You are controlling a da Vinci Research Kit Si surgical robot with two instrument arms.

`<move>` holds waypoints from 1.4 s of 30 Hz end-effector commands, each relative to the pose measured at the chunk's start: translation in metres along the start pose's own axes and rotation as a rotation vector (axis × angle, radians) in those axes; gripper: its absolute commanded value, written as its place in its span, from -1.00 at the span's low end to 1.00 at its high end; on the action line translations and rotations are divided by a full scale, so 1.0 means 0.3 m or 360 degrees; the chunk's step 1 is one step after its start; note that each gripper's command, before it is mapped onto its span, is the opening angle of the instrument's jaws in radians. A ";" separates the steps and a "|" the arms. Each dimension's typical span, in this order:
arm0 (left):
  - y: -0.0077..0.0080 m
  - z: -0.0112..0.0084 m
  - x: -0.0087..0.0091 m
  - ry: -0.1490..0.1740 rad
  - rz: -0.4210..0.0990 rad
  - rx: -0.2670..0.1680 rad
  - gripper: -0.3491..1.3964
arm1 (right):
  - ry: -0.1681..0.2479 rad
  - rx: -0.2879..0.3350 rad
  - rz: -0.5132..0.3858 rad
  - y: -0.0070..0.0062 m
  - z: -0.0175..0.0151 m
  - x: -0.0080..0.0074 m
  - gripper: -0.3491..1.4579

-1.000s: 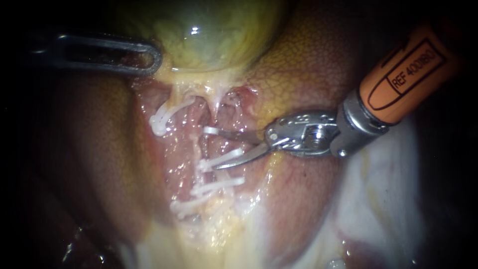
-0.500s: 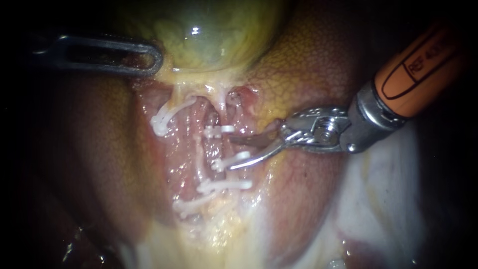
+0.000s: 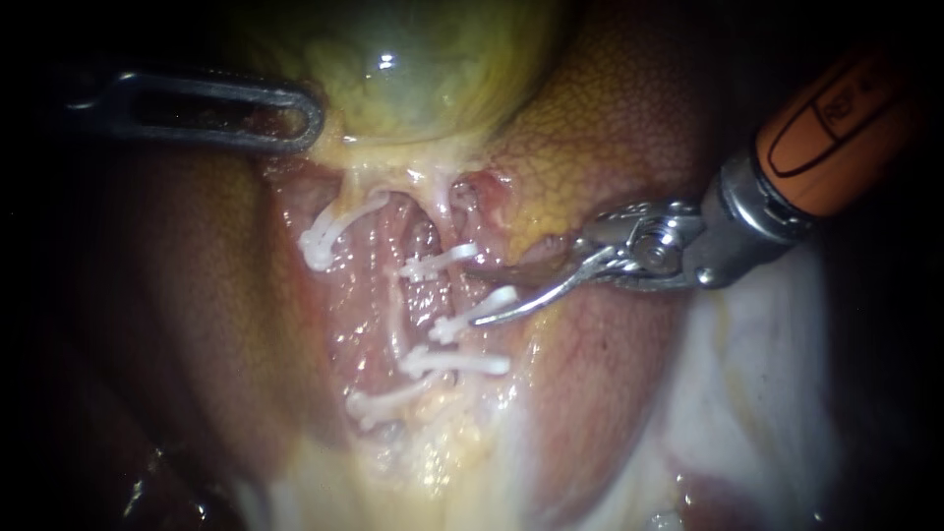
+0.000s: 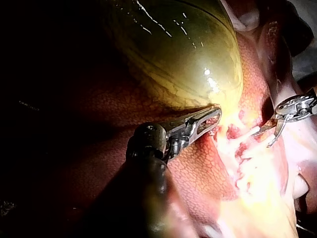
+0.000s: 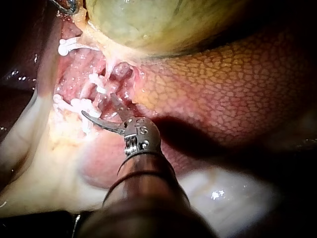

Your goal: Go to the cutting position right tube

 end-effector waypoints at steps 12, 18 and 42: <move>0.0001 0.0000 0.0001 0.0000 0.0001 0.0000 -1.00 | 0.0013 0.0040 -0.0015 -0.0011 -0.005 0.0008 0.54; 0.0000 0.0000 0.0001 0.0000 0.0001 0.0000 -1.00 | 0.0025 0.0027 0.0002 0.0015 0.001 0.0020 0.54; -0.0002 0.0000 0.0000 0.0000 0.0001 0.0000 -1.00 | 0.0320 0.0270 -0.0236 0.0047 0.015 0.0084 0.47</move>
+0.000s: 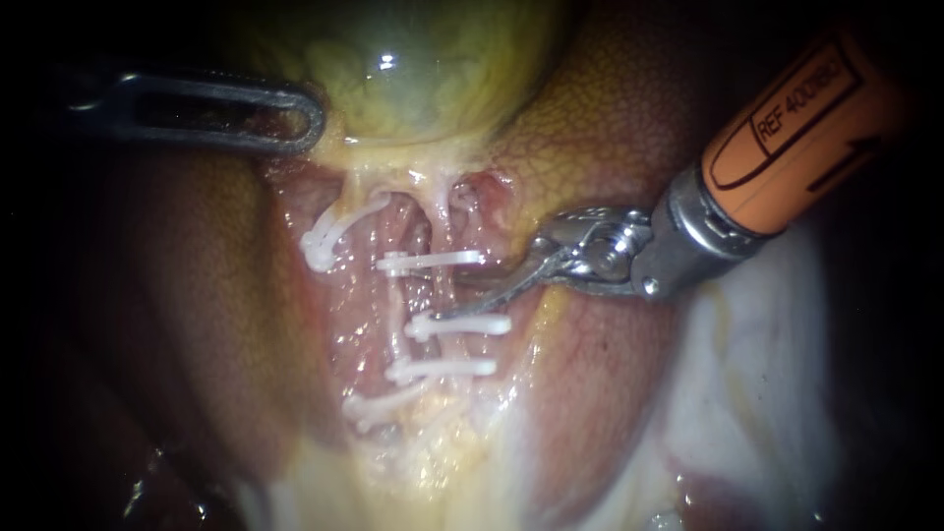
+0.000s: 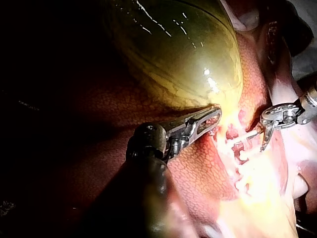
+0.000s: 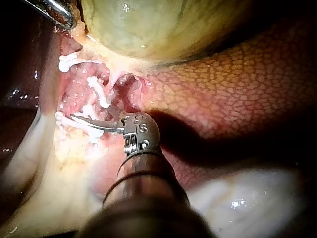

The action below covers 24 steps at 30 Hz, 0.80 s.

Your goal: Go to the cutting position right tube

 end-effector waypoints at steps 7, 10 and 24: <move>-0.0001 -0.0002 -0.0001 0.0000 0.0000 0.0000 -1.00 | 0.0027 0.0053 -0.0301 0.0014 0.005 0.0004 0.32; -0.0001 -0.0002 -0.0001 0.0000 0.0000 0.0000 -1.00 | 0.0026 0.0048 -0.0381 0.0021 0.008 -0.0003 0.32; -0.0003 0.0003 -0.0004 0.0000 -0.0001 -0.0001 -1.00 | 0.0131 0.0074 -0.0553 0.0025 0.018 0.0011 0.58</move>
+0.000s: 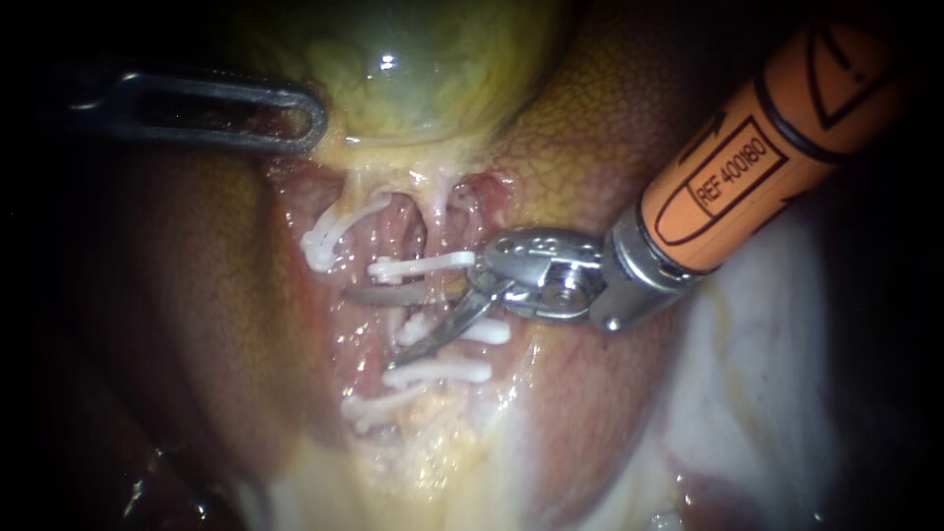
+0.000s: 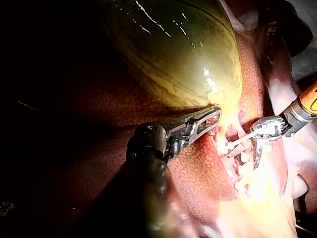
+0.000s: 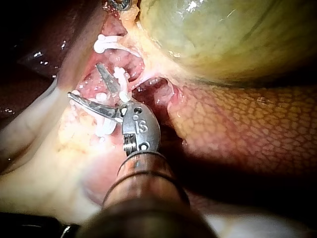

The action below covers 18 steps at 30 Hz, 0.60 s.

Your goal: Go to the cutting position right tube

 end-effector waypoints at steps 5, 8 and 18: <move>0.0000 0.0002 0.0000 0.0000 0.0000 -0.0001 -1.00 | 0.0015 0.0010 -0.0004 -0.0026 0.002 0.0022 0.64; 0.0001 0.0000 0.0001 0.0000 0.0000 -0.0001 -1.00 | 0.0022 0.0005 -0.0015 -0.0047 0.002 0.0058 0.65; 0.0002 -0.0003 0.0002 0.0001 0.0000 0.0000 -1.00 | 0.0037 -0.0014 -0.0021 -0.0085 -0.001 0.0140 0.73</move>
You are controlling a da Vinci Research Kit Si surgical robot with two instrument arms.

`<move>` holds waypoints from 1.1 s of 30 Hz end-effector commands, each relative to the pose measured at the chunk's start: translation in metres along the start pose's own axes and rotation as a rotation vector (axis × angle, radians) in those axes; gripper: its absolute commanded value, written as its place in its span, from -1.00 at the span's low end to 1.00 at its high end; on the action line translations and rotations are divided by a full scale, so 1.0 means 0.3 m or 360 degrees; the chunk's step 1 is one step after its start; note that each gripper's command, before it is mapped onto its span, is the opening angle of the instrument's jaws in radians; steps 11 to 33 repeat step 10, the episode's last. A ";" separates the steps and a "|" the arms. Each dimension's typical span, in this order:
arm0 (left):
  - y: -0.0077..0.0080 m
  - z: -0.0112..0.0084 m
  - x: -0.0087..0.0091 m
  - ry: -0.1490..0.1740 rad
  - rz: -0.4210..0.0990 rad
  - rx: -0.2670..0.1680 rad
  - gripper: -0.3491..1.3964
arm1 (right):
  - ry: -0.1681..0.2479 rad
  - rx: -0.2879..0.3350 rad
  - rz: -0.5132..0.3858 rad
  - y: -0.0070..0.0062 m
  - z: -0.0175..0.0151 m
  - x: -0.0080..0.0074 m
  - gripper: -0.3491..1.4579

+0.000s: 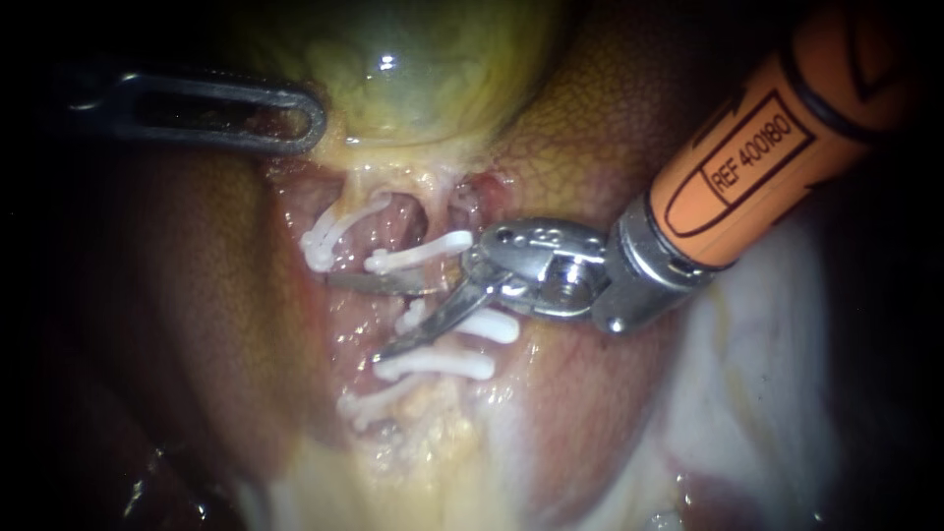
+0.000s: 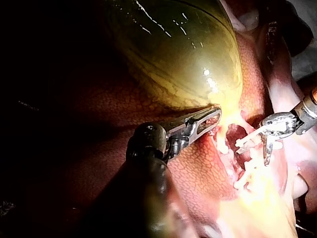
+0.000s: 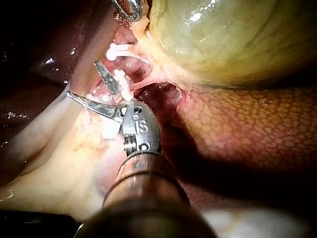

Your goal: Go to the cutting position right tube

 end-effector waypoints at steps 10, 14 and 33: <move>-0.0002 -0.0001 -0.0002 0.0000 0.0000 0.0002 -1.00 | 0.0001 -0.0020 0.0000 0.0001 0.000 -0.0008 0.77; -0.0002 -0.0001 -0.0002 0.0000 0.0000 0.0002 -1.00 | 0.0001 -0.0020 0.0000 0.0001 0.000 -0.0008 0.77; -0.0002 -0.0001 -0.0002 0.0000 0.0000 0.0002 -1.00 | 0.0001 -0.0020 0.0000 0.0001 0.000 -0.0008 0.77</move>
